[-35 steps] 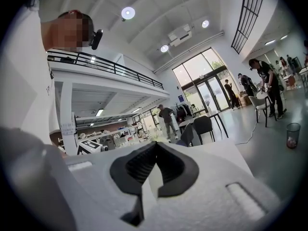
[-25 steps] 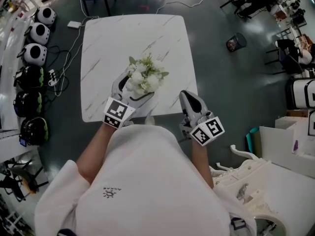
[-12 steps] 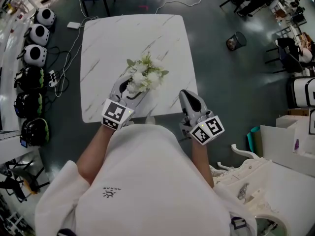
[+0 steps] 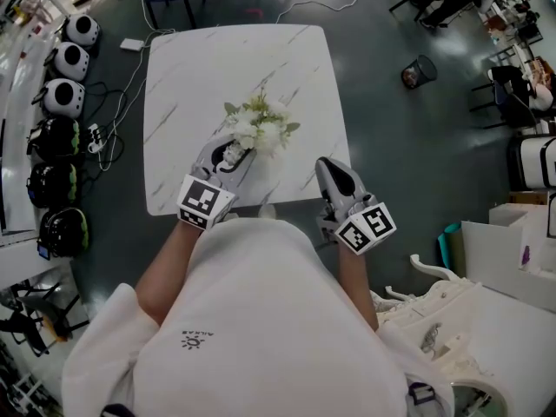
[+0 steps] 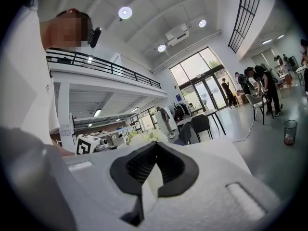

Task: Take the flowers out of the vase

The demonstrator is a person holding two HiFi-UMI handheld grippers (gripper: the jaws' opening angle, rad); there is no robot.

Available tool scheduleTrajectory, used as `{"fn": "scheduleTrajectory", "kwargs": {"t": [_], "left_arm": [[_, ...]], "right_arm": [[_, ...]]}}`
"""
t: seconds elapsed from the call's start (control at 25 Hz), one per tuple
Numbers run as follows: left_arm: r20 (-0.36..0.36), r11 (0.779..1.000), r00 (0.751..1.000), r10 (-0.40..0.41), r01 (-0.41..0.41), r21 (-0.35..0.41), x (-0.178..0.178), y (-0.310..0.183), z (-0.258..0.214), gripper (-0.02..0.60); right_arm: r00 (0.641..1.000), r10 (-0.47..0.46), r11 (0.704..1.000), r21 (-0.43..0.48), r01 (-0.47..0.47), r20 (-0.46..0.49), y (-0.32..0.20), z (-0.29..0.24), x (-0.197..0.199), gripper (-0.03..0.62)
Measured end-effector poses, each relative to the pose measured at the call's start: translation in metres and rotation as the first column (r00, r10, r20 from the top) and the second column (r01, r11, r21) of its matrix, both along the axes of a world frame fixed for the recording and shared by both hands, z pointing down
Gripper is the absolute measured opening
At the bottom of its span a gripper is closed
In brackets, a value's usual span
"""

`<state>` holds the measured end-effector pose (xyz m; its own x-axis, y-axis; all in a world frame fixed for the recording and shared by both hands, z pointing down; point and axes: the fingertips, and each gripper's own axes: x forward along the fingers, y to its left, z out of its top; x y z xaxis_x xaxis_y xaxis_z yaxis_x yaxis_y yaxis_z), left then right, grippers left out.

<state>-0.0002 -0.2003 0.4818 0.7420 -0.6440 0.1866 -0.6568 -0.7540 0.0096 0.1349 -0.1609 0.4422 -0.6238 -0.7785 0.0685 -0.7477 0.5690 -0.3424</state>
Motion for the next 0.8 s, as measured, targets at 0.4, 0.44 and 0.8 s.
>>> {"fn": "scheduleTrajectory", "kwargs": {"t": [0.4, 0.44, 0.8], "left_arm": [[-0.026, 0.999, 0.999, -0.019, 0.02, 0.032, -0.004, -0.002, -0.015, 0.063], [-0.03, 0.999, 0.999, -0.022, 0.023, 0.037, -0.005, -0.003, -0.017, 0.058], [-0.052, 0.996, 0.998, -0.022, 0.027, 0.09, -0.007, -0.004, -0.037, 0.041]], "right_arm": [[1.0, -0.007, 1.0, 0.004, 0.007, 0.001, 0.002, 0.0, -0.002, 0.0], [1.0, -0.007, 1.0, 0.005, 0.007, 0.001, 0.002, 0.0, -0.003, 0.0], [1.0, 0.001, 1.0, 0.011, -0.001, 0.009, 0.006, -0.002, -0.002, 0.0]]}}
